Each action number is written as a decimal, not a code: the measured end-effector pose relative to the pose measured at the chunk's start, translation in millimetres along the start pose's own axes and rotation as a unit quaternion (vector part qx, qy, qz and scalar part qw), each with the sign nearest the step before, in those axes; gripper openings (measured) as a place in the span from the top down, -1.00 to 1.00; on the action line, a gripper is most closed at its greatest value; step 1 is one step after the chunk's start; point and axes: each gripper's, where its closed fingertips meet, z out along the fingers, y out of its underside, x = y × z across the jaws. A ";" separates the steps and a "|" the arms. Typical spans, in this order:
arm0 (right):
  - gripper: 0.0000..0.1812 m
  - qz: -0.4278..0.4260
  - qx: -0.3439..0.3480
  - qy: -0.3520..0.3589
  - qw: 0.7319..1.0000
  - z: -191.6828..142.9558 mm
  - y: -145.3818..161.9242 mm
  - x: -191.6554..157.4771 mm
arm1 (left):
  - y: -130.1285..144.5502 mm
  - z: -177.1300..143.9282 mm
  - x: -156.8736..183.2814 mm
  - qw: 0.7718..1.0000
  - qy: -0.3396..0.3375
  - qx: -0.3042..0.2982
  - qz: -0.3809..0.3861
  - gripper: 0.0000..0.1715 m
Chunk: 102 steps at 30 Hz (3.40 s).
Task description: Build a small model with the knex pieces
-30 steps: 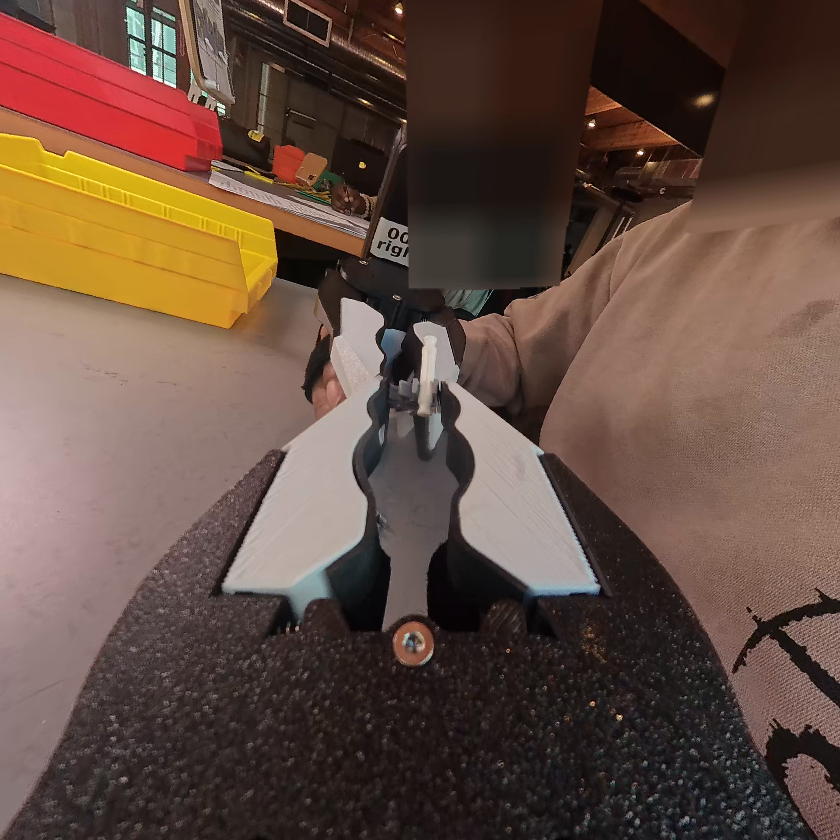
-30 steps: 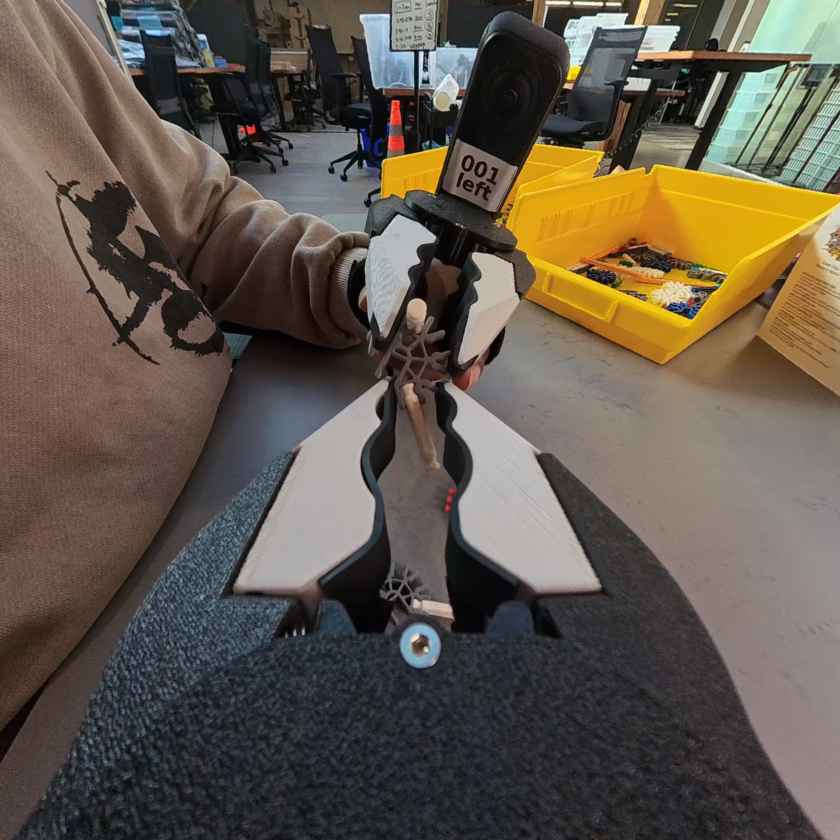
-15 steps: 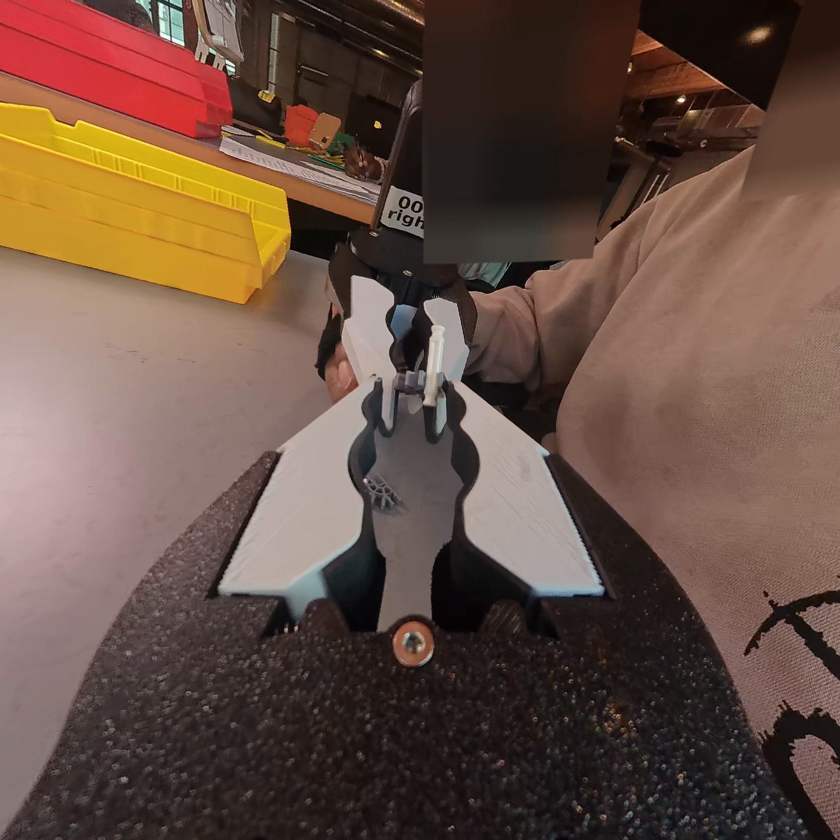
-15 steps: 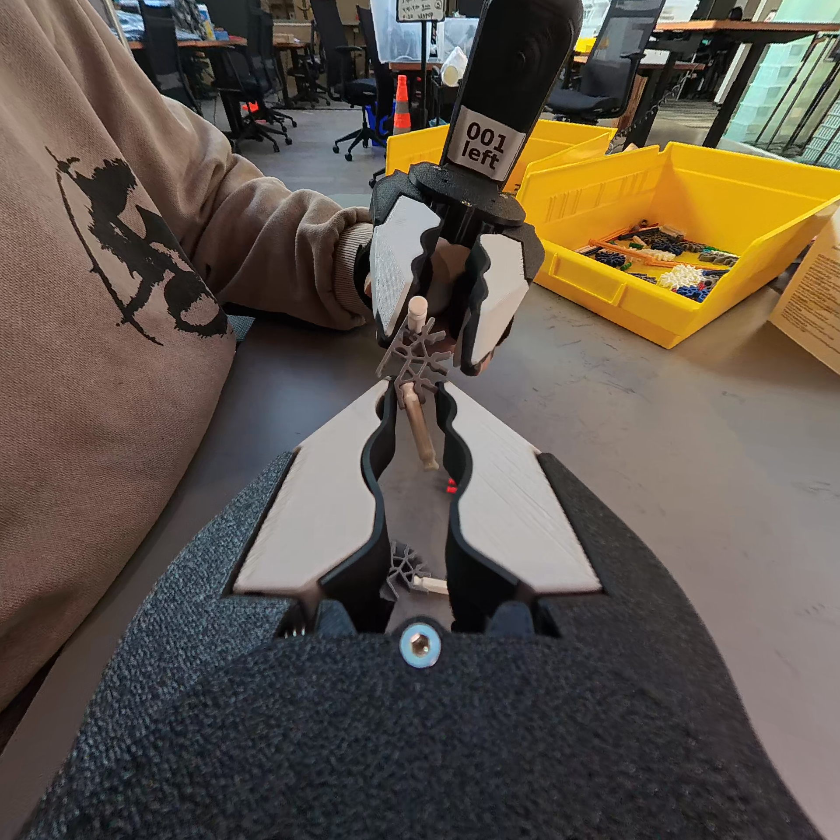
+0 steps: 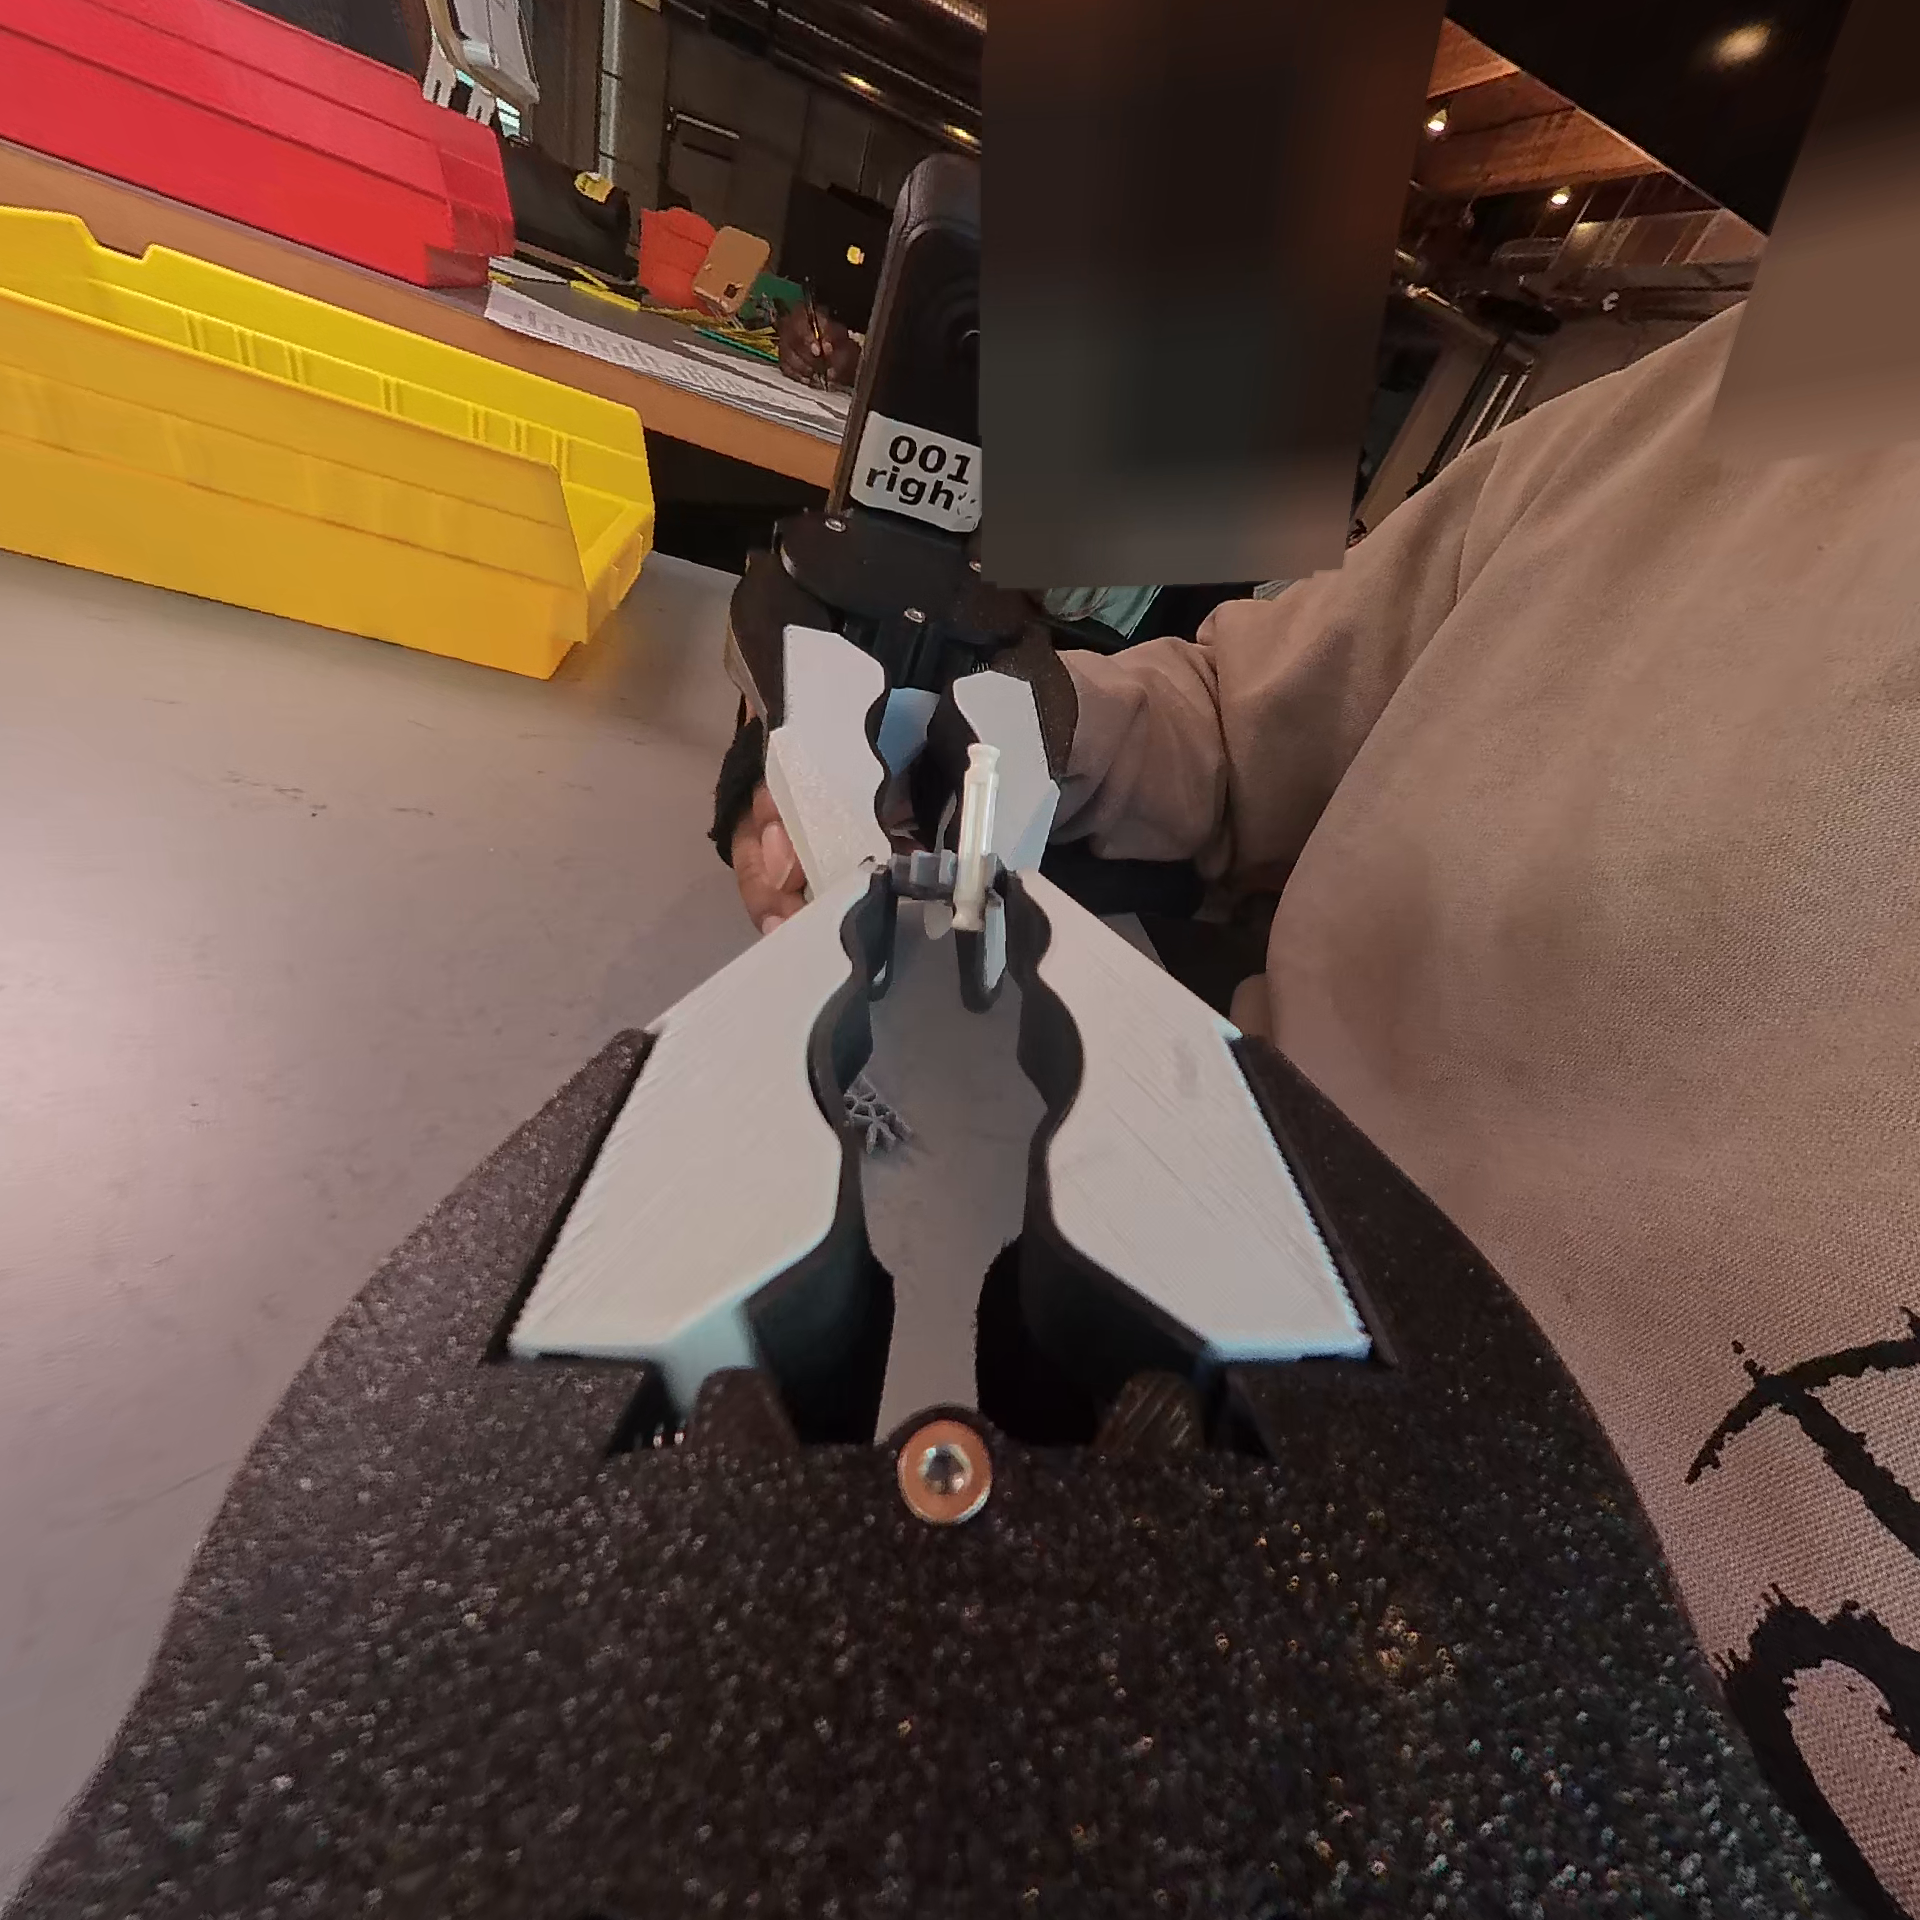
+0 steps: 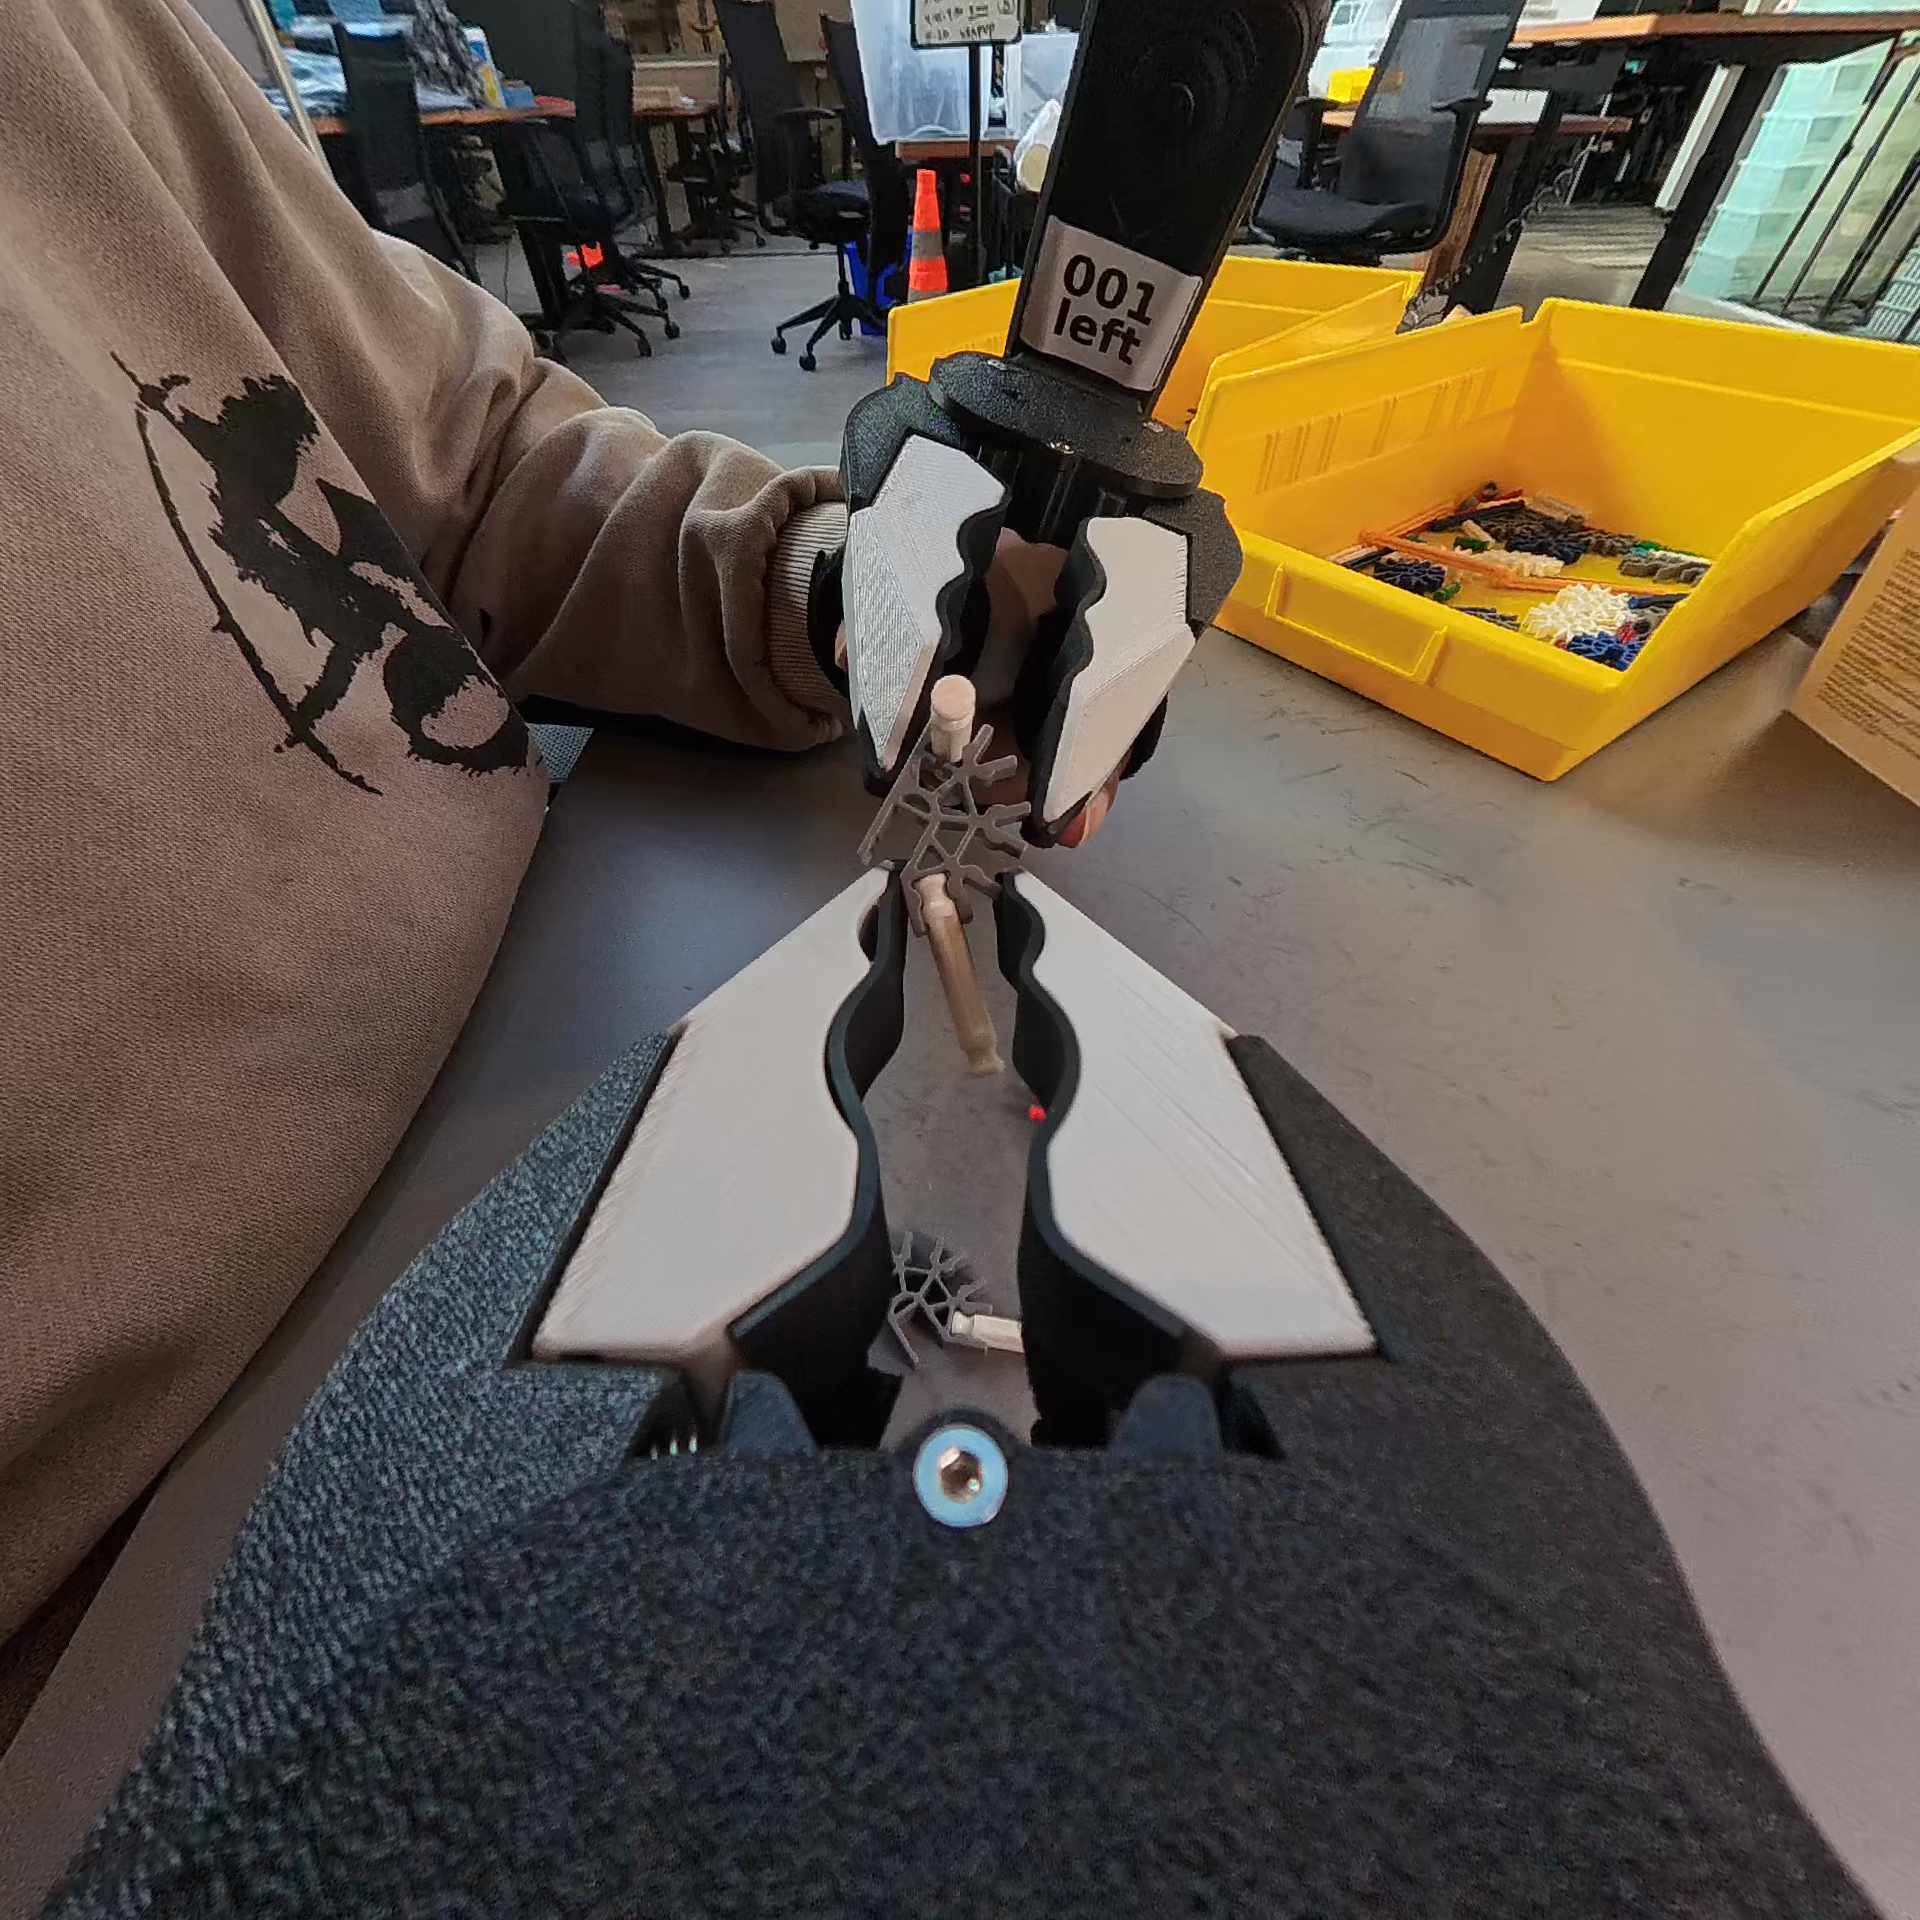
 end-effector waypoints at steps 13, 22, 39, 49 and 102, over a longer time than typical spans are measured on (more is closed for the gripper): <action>0.85 0.002 -0.003 -0.002 1.000 -0.1 1.1 -0.8 | 0.2 0.9 1.8 1.000 0.010 0.006 -0.009 0.71; 0.85 0.001 -0.009 -0.001 1.000 0.6 2.8 -1.3 | 2.6 0.7 0.5 1.000 0.006 -0.006 -0.011 0.75; 0.85 -0.004 -0.007 0.003 1.000 0.1 2.5 0.8 | -1.8 -1.7 -1.0 1.000 0.007 0.011 -0.023 0.79; 0.85 -0.027 -0.025 0.006 0.999 6.6 6.7 -3.4 | -0.1 1.7 -1.2 1.000 0.002 0.009 -0.016 0.72; 0.76 -0.028 -0.172 0.069 0.982 -38.9 46.0 6.8 | 30.2 10.2 0.2 0.987 -0.034 -0.086 0.134 0.74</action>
